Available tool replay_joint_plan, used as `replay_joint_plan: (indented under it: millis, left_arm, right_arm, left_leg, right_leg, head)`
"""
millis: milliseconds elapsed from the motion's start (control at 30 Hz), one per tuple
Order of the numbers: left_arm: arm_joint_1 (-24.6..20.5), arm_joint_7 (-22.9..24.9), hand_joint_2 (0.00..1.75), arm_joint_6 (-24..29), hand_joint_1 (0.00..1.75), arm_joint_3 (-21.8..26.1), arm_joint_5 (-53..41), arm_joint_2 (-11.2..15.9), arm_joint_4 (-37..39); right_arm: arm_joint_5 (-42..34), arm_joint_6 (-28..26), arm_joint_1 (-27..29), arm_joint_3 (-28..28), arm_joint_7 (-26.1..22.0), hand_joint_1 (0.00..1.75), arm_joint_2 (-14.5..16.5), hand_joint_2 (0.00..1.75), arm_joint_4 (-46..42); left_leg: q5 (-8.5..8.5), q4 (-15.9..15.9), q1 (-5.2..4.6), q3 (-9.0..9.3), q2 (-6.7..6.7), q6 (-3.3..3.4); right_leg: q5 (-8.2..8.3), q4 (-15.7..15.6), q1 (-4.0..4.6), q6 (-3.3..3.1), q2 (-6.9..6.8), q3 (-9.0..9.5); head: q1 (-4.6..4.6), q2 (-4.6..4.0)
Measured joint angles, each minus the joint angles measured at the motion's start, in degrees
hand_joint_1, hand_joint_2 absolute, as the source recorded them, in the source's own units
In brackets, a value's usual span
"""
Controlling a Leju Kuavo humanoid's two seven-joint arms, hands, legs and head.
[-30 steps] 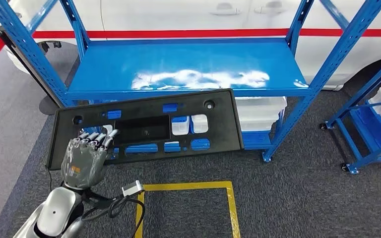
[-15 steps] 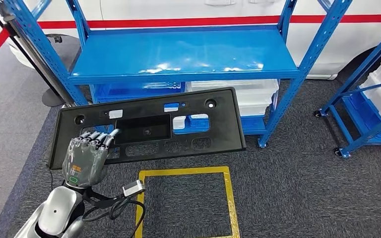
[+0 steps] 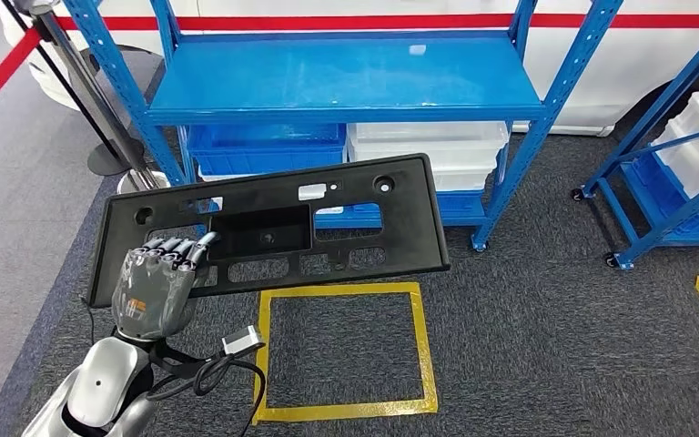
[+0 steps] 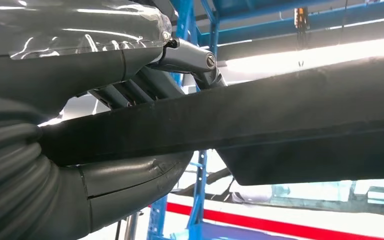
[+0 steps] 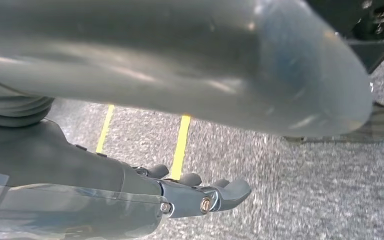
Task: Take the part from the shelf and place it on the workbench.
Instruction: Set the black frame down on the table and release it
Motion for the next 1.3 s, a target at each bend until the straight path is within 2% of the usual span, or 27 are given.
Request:
replay_joint_plan:
  millis: [33, 67, 133, 167, 200, 233, 300, 367, 433, 500, 533, 567, 633, 667, 700, 733, 767, 800, 867, 933, 1000, 1033, 1100, 1167, 1200, 1233, 1300]
  left_arm:
    - [-0.1, -0.1, 1.75, 0.0, 1.75, 0.0, 0.2, 0.0, 0.0]
    - [-0.2, -0.2, 1.75, 0.0, 1.75, 0.1, 0.3, 0.0, 0.0]
    - [-0.2, -0.3, 1.75, 0.0, 1.75, 0.1, 0.5, 0.0, 0.0]
    - [-0.2, -0.3, 1.75, 0.0, 1.75, 0.2, 0.5, 0.1, 0.0]
    - [-0.2, -0.3, 1.75, 0.0, 1.75, 0.2, 0.6, 0.1, 0.0]
    - [-0.2, -0.3, 1.75, 0.0, 1.75, 0.2, 0.6, 0.1, 0.0]
    - [-0.2, -0.3, 1.75, 0.0, 1.75, 0.3, 0.6, 0.1, 0.0]
    - [-0.3, -0.3, 1.75, 0.0, 1.75, 0.5, 0.6, 0.1, 0.0]
    - [-0.3, -0.3, 1.75, 0.0, 1.75, 0.8, 0.7, 0.1, 0.0]
    - [-0.3, -0.3, 1.75, 0.0, 1.75, 0.9, 0.7, 0.2, 0.0]
    - [-0.3, -0.3, 1.75, 0.1, 1.75, 0.9, 0.7, 0.3, 0.0]
    - [-0.3, -0.3, 1.75, 0.1, 1.75, 1.0, 0.7, 0.4, 0.0]
    - [-0.2, -0.3, 1.75, 0.1, 1.75, 1.1, 0.7, 0.5, 0.0]
    - [-0.2, -0.3, 1.75, 0.0, 1.75, 1.1, 0.7, 0.6, 0.0]
    - [-0.2, -0.3, 1.75, 0.0, 1.75, 1.1, 0.7, 0.6, 0.0]
    - [-0.2, -0.3, 1.75, 0.0, 1.75, 1.1, 0.7, 0.6, 0.0]
    - [-0.2, -0.3, 1.75, 0.1, 1.75, 1.1, 0.8, 0.7, 0.0]
    - [-0.2, -0.4, 1.75, 0.1, 1.75, 1.1, 0.9, 0.7, 0.0]
    - [-0.3, -0.5, 1.75, 0.2, 1.75, 1.3, 1.4, 0.8, 0.0]
    - [-0.3, -0.7, 1.75, 0.3, 1.75, 1.7, 1.7, 0.9, 0.0]
    - [-0.2, -0.7, 1.75, 0.4, 1.75, 2.1, 1.8, 1.0, 0.0]
    - [-0.2, -0.7, 1.75, 0.5, 1.75, 2.3, 1.9, 1.1, 0.0]
    - [-0.2, -0.7, 1.75, 0.5, 1.75, 2.6, 2.1, 1.1, 0.0]
    - [-0.1, -0.9, 1.75, 0.6, 1.75, 3.0, 2.4, 1.2, 0.0]
    - [0.0, -0.9, 1.75, 0.6, 1.75, 3.1, 2.6, 1.2, 0.0]
    - [0.0, -1.1, 1.75, 0.6, 1.75, 3.2, 2.7, 1.2, 0.0]
    - [0.0, -1.3, 1.75, 0.7, 1.75, 3.5, 2.7, 1.2, 0.0]
  right_arm:
    - [0.0, 0.1, 0.0, -0.1, 0.0, 0.00, 0.0, 0.00, 0.0]
    - [-0.1, 0.2, 0.0, -0.2, 0.0, 0.00, 0.0, 0.00, 0.0]
    - [-0.1, 0.3, 0.0, -0.3, -0.1, 0.00, 0.0, 0.00, 0.0]
    - [-0.1, 0.3, 0.0, -0.3, -0.1, 0.00, 0.0, 0.00, 0.0]
    - [-0.1, 0.3, 0.0, -0.3, -0.1, 0.00, 0.0, 0.00, 0.0]
    - [-0.1, 0.3, 0.0, -0.3, -0.1, 0.00, 0.0, 0.00, 0.0]
    - [-0.1, 0.3, -0.1, -0.3, -0.1, 0.00, 0.0, 0.00, 0.0]
    - [-0.2, 0.5, -0.2, -0.3, -0.3, 0.00, 0.0, 0.00, 0.0]
    - [-0.3, 0.7, -0.2, -0.3, -0.5, 0.00, 0.0, 0.00, 0.0]
    - [-0.3, 0.9, -0.2, -0.4, -0.6, 0.00, 0.1, 0.00, 0.0]
    - [-0.4, 1.0, -0.3, -0.4, -0.6, 0.00, 0.1, 0.00, 0.0]
    - [-0.4, 1.0, -0.3, -0.4, -0.6, 0.00, 0.2, 0.00, 0.0]
    - [-0.4, 1.1, -0.3, -0.4, -0.6, 0.00, 0.2, 0.00, 0.0]
    - [-0.4, 1.1, -0.3, -0.4, -0.6, 0.00, 0.2, 0.00, 0.0]
    - [-0.4, 1.1, -0.3, -0.4, -0.6, 0.00, 0.2, 0.00, 0.0]
    - [-0.4, 1.1, -0.3, -0.4, -0.6, 0.00, 0.2, 0.00, 0.0]
    - [-0.4, 1.2, -0.3, -0.4, -0.6, 0.00, 0.2, 0.00, 0.0]
    - [-0.5, 1.3, -0.3, -0.5, -0.6, 0.00, 0.2, 0.00, 0.0]
    - [-0.6, 1.6, -0.3, -0.6, -0.6, 0.00, 0.2, 0.00, 0.0]
    - [-0.7, 1.9, -0.2, -0.7, -0.7, 0.00, 0.2, 0.00, 0.0]
    - [-0.9, 2.1, -0.1, -0.8, -0.7, 0.00, 0.2, 0.00, 0.0]
    - [-0.9, 2.2, -0.1, -0.9, -0.7, 0.00, 0.1, 0.00, 0.0]
    - [-1.0, 2.2, -0.1, -1.1, -0.7, 0.00, 0.1, 0.00, 0.0]
    - [-0.9, 2.3, 0.0, -1.1, -0.7, 0.00, 0.1, 0.00, 0.0]
    - [-0.9, 2.4, 0.0, -1.2, -0.8, 0.00, 0.1, 0.00, 0.0]
    - [-0.9, 2.5, 0.0, -1.2, -0.9, 0.00, 0.1, 0.00, 0.0]
    - [-0.9, 2.6, -0.1, -1.2, -1.1, 0.00, 0.1, 0.00, 0.0]
  left_leg:
    - [0.83, -0.2, 0.11, -0.66, 0.14, 0.54]
    - [1.64, -0.2, 0.20, -1.45, 0.26, 1.00]
    - [3.11, 0.1, 0.02, -3.40, 0.24, 1.55]
    - [3.78, 0.4, -0.06, -4.51, 0.25, 1.54]
    - [4.37, 0.8, -0.13, -5.68, 0.25, 1.47]
    - [4.87, 1.2, -0.17, -6.83, 0.26, 1.36]
    - [5.66, 2.1, -0.20, -8.80, 0.26, 1.03]
    - [6.44, 2.7, -0.29, -9.96, 0.27, 0.49]
    - [7.58, 2.5, -0.25, -10.44, 0.30, -0.19]
    - [7.70, 2.4, -0.23, -11.09, 0.13, -0.85]
    - [6.33, 3.3, -0.23, -11.61, 0.00, -1.15]
    - [3.93, 5.4, -0.18, -12.33, -0.10, -1.44]
    - [-1.64, 12.4, 0.11, -13.76, -0.15, -2.02]
    - [-3.07, 15.8, 0.26, -14.15, -0.14, -2.28]
    - [-3.10, 18.0, 0.41, -13.97, -0.14, -2.51]
    - [-1.88, 18.4, 0.56, -12.96, -0.14, -2.71]
    - [-0.09, 16.6, 0.71, -11.04, -0.14, -2.84]
    - [1.22, 13.2, 0.84, -8.40, -0.17, -2.90]
    - [1.18, 5.3, 0.76, -3.20, -0.30, -2.58]
    - [0.10, 1.6, 0.42, -1.33, -0.43, -1.94]
    - [0.84, 1.1, 0.47, -1.97, -0.27, -1.13]
    - [1.41, 0.9, 0.60, -2.41, -0.13, -0.60]
    - [2.61, 0.7, 0.78, -3.56, 0.13, 0.36]
    - [3.57, 1.2, 0.62, -5.15, 0.17, 0.76]
    - [3.99, 1.5, 0.56, -6.03, 0.18, 0.78]
    - [4.36, 1.9, 0.52, -6.93, 0.17, 0.72]
    - [5.00, 2.8, 0.49, -8.53, 0.15, 0.48]
  right_leg:
    - [-1.91, 1.2, -0.04, 0.22, 0.12, -0.50]
    - [-4.84, 3.4, -0.14, 0.37, 0.22, -1.17]
    - [-10.57, 10.5, -0.22, 0.61, 0.27, -2.59]
    - [-11.49, 13.7, -0.24, 0.73, 0.27, -2.90]
    - [-10.95, 15.5, -0.25, 0.81, 0.27, -2.60]
    - [-9.38, 15.5, -0.26, 0.80, 0.27, -1.42]
    - [-6.95, 10.2, -0.21, 0.47, 0.32, 3.50]
    - [-7.93, 2.6, 0.08, -0.11, 0.43, 8.72]
    - [-8.79, -1.1, 0.45, -0.68, 0.50, 10.38]
    - [-7.62, -1.8, 0.14, -1.46, 0.29, 9.69]
    - [-6.92, -2.1, -0.04, -1.99, 0.12, 9.17]
    - [-6.25, -2.3, -0.22, -2.42, -0.05, 8.56]
    - [-5.14, -2.1, -0.10, -2.87, -0.21, 7.06]
    - [-4.64, -2.0, -0.08, -2.85, -0.24, 6.26]
    - [-4.19, -1.7, -0.08, -2.80, -0.27, 5.45]
    - [-3.78, -1.4, -0.11, -2.70, -0.28, 4.61]
    - [-3.44, -1.0, -0.17, -2.55, -0.27, 3.80]
    - [-3.16, -0.5, -0.22, -2.34, -0.24, 3.04]
    - [-2.55, 0.4, -0.14, -1.72, -0.19, 1.84]
    - [-1.55, 0.5, -0.10, -1.00, -0.19, 1.19]
    - [-1.12, 0.2, -0.12, -0.25, -0.05, 0.75]
    - [-2.21, 0.8, -0.13, 0.05, 0.05, 0.42]
    - [-7.36, 5.5, -0.23, 0.43, 0.21, -0.96]
    - [-11.96, 12.9, -0.25, 0.64, 0.22, -2.50]
    - [-12.36, 15.3, -0.25, 0.70, 0.22, -2.60]
    - [-11.53, 15.9, -0.25, 0.70, 0.22, -1.87]
    - [-8.52, 11.8, -0.23, 0.40, 0.24, 2.25]
  head:
    - [0.00, 0.00]
    - [0.01, 0.00]
    - [0.00, 0.00]
    - [0.01, 0.00]
    - [0.00, 0.00]
    - [0.00, 0.00]
    - [-0.01, 0.00]
    - [-0.01, 0.00]
    - [-0.01, 0.00]
    - [-0.01, 0.00]
    - [0.00, 0.00]
    - [0.00, 0.00]
    - [0.01, 0.00]
    - [-0.01, 0.00]
    - [-0.01, 0.00]
    - [-0.01, 0.00]
    - [-0.02, 0.00]
    - [-0.01, 0.00]
    - [-0.02, 0.00]
    - [-0.01, 0.00]
    - [-0.01, 0.00]
    - [-0.01, 0.00]
    - [-0.01, 0.00]
    - [-0.01, 0.00]
    - [-0.01, 0.00]
    - [-0.01, 0.00]
    - [-0.01, 0.00]
